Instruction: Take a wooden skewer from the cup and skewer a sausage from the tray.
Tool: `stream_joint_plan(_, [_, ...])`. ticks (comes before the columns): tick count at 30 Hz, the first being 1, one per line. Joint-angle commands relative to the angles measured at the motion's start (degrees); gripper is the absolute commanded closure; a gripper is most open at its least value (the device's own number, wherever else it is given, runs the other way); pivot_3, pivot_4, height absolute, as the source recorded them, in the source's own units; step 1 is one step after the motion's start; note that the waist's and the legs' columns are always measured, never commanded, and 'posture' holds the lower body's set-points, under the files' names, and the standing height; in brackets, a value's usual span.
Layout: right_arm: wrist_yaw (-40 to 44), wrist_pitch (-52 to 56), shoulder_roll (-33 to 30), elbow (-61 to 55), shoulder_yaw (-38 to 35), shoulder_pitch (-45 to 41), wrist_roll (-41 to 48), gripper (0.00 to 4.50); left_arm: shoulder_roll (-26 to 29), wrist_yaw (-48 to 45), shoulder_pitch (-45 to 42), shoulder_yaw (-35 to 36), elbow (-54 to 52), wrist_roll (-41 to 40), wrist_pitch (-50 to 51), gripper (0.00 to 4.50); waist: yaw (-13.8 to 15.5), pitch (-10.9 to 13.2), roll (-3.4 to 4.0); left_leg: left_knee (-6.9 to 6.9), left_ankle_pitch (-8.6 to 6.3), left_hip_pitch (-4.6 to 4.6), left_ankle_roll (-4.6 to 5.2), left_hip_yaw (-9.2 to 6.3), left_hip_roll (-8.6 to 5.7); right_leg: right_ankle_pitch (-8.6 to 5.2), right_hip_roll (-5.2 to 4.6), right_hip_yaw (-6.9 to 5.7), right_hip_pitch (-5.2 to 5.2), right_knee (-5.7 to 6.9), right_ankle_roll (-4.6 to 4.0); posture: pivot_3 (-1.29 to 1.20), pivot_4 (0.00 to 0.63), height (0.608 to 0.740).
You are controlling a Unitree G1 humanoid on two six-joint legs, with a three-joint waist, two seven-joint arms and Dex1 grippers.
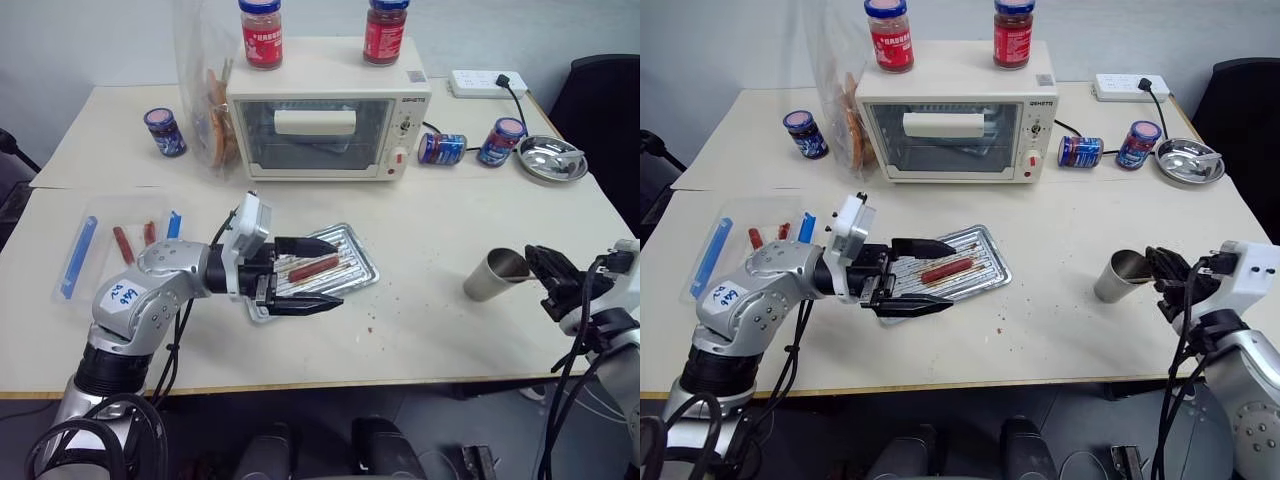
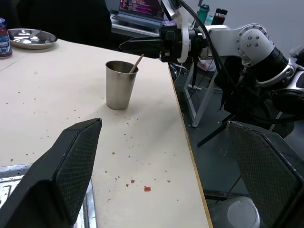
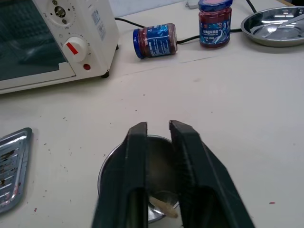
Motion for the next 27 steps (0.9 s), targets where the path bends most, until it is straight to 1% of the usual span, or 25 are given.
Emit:
stream_joint_plan(1, [-1.52,0.42,-1.75,-4.57,-4.26,2.71,3.83,2.78,-0.64,-0.68,-0.72,0.33,0.51,-0.03,-1.25,0.00,0.02,0.00,0.00,0.00,0.00,-0.01,0.00,0.00,0.00,0.00,0.00,0.00,0.00,0.00,0.00,0.00,0.150,0.740])
stream_joint_plan(5, [-4.30,-0.10,-1.12,-6.30,-6.05,4.85,8.21,2.78,-1.14,-1.19,-1.11,-0.02,1.50,0.43,-1.72,0.00,0.03,0.00,-0.01,0.00,0.01,-0.01,0.02,0.00,0.00,0.00,-0.01,0.00,0.00,0.00,0.00,0.00,0.150,0.740])
stream_joint_plan(9, [-6.69,-1.34,0.30,-8.02,-4.82,7.00,10.10,2.78,-1.64,-1.66,-1.90,-0.28,2.56,0.98,-2.24,0.00,0.00,0.00,0.00,-0.01,0.01,-0.01,0.03,-0.01,0.01,0.00,0.00,0.00,0.00,0.00,0.01,0.00,0.150,0.740])
stream_joint_plan(12, [-7.32,-2.39,1.37,-8.36,-2.59,7.86,9.21,2.78,-1.84,-1.91,-2.30,-0.38,3.01,1.29,-2.58,0.00,-0.09,0.00,0.00,-0.01,0.01,0.00,0.02,0.01,0.01,0.00,0.01,0.01,0.00,0.00,0.01,0.00,0.150,0.740])
stream_joint_plan(17, [-7.62,-4.17,2.10,-7.33,-0.88,8.15,8.74,2.78,-1.84,-2.14,-2.21,-0.18,2.83,1.50,-2.70,0.00,-0.01,0.00,0.00,-0.01,0.01,-0.01,0.03,0.00,0.01,0.00,0.00,0.01,0.00,0.00,0.01,0.00,0.150,0.740])
stream_joint_plan(27, [-6.82,-6.91,2.87,-4.10,3.32,6.19,7.18,2.78,-1.47,-1.40,-1.91,0.39,1.73,1.57,-2.36,0.00,-0.03,0.00,0.00,-0.01,0.01,-0.01,0.02,0.00,0.00,0.00,0.00,0.02,-0.01,0.00,0.01,0.00,0.150,0.740])
